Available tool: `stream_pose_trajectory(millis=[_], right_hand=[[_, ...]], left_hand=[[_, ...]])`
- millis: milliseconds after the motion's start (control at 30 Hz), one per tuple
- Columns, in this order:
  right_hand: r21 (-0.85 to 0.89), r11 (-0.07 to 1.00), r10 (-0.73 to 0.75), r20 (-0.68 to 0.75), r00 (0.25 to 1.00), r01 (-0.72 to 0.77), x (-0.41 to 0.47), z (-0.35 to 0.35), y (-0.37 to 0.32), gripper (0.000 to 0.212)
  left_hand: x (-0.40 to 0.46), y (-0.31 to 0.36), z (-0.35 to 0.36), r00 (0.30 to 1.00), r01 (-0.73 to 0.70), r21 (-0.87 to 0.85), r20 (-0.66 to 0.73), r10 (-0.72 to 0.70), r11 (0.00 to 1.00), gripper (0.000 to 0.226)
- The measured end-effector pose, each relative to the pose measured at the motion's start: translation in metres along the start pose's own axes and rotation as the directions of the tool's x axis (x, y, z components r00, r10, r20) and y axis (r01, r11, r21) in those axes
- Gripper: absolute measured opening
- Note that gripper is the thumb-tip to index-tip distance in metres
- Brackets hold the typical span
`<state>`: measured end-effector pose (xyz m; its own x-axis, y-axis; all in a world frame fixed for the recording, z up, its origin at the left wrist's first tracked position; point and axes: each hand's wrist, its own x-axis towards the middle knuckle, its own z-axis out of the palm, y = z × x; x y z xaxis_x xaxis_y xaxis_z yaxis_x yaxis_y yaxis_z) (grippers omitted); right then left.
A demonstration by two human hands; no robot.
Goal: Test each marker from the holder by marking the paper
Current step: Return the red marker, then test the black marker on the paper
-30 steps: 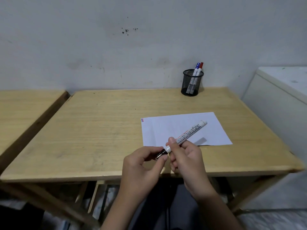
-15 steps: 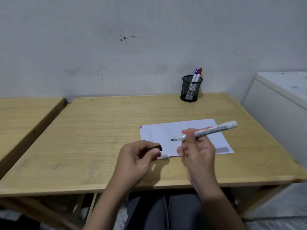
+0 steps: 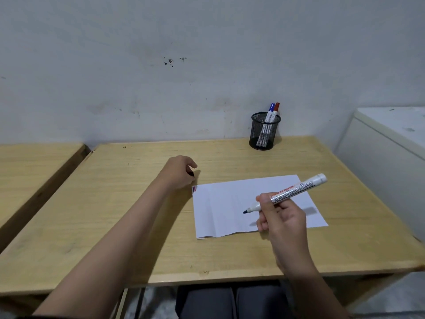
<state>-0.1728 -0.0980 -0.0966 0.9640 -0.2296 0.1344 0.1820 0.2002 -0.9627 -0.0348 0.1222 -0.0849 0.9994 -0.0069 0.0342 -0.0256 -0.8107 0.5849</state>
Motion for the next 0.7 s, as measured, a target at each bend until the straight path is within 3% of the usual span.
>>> stream_pose_trajectory(millis=[167,300,433,567,700], right_hand=[[-0.058,0.998,-0.036,-0.016,0.999,0.035,0.011,0.007,-0.001,0.016],[-0.072,0.995,-0.07,0.055,0.996,0.074,0.03,0.029,-0.008,0.02],[-0.15,0.987,0.091,0.186,0.978,-0.063,0.064,0.058,0.0,0.02],[-0.173,0.98,0.144,0.26,0.955,-0.1,0.093,0.085,0.023,0.026],[-0.221,0.966,0.188,0.235,0.954,-0.136,0.102,0.1,0.048,0.029]], left_hand=[[-0.009,-0.011,0.003,0.999,0.039,-0.188,-0.002,-0.04,0.981,0.048],[-0.042,-0.018,0.013,0.991,0.039,-0.332,-0.112,-0.08,0.942,0.048],[-0.062,-0.023,0.026,0.987,-0.003,-0.281,-0.157,-0.043,0.96,0.055],[-0.062,-0.023,0.027,0.99,-0.037,-0.217,-0.141,0.006,0.976,0.045],[-0.062,-0.027,0.026,0.985,-0.046,-0.122,-0.171,0.025,0.991,0.039]])
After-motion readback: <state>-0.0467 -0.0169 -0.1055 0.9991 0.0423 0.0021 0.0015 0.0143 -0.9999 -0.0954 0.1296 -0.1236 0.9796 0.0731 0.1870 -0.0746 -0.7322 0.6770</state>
